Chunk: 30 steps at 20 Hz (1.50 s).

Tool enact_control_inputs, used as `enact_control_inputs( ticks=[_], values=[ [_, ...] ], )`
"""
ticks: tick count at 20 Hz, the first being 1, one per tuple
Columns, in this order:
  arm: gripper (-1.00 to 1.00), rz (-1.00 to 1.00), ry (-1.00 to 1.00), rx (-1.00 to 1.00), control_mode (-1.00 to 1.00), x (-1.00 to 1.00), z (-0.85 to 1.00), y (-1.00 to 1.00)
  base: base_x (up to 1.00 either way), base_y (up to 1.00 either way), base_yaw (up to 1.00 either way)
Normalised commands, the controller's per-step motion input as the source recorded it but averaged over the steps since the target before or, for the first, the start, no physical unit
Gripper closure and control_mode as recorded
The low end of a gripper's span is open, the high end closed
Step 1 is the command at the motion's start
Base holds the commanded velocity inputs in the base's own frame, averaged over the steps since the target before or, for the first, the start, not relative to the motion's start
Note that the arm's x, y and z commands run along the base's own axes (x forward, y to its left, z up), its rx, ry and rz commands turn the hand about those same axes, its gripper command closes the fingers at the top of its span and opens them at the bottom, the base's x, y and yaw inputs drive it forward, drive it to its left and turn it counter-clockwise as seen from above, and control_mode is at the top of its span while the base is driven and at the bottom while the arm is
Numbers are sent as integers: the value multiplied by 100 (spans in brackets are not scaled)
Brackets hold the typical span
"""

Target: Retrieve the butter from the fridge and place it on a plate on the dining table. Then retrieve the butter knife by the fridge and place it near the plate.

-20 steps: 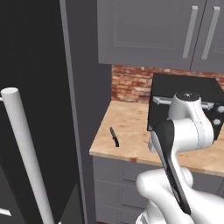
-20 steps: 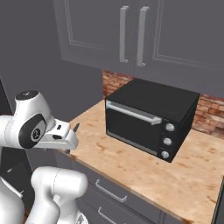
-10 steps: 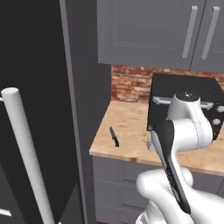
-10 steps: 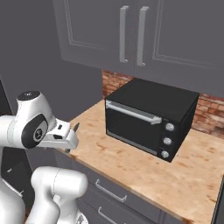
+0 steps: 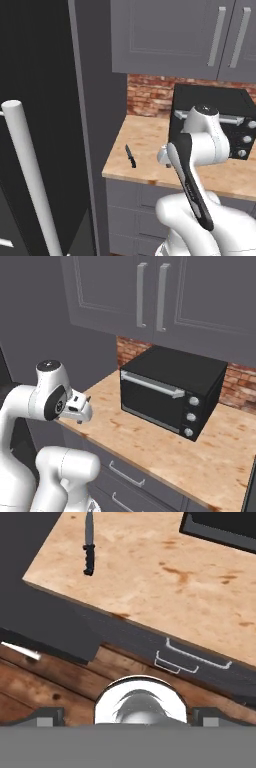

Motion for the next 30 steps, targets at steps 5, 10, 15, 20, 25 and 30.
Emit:
enact_control_inputs(
  ticks=[5, 10, 15, 20, 25, 30],
  values=[
    [-100, -7, 0, 0, -100, 44, 0, 38, 0, 0, 0],
    [-100, -7, 0, 0, -100, 44, 0, 31, 0, 0, 0],
    [-100, -1, 0, 0, -100, 39, -1, 21, 0, 0, 0],
    [-100, 1, -4, 2, -100, 28, -13, 2, 0, 0, 0],
    [-100, 5, -3, 3, -100, 21, -34, 0, 0, 0, 0],
    [-100, 11, -1, 0, -100, 27, -32, 0, 0, 0, 0]
  ],
)
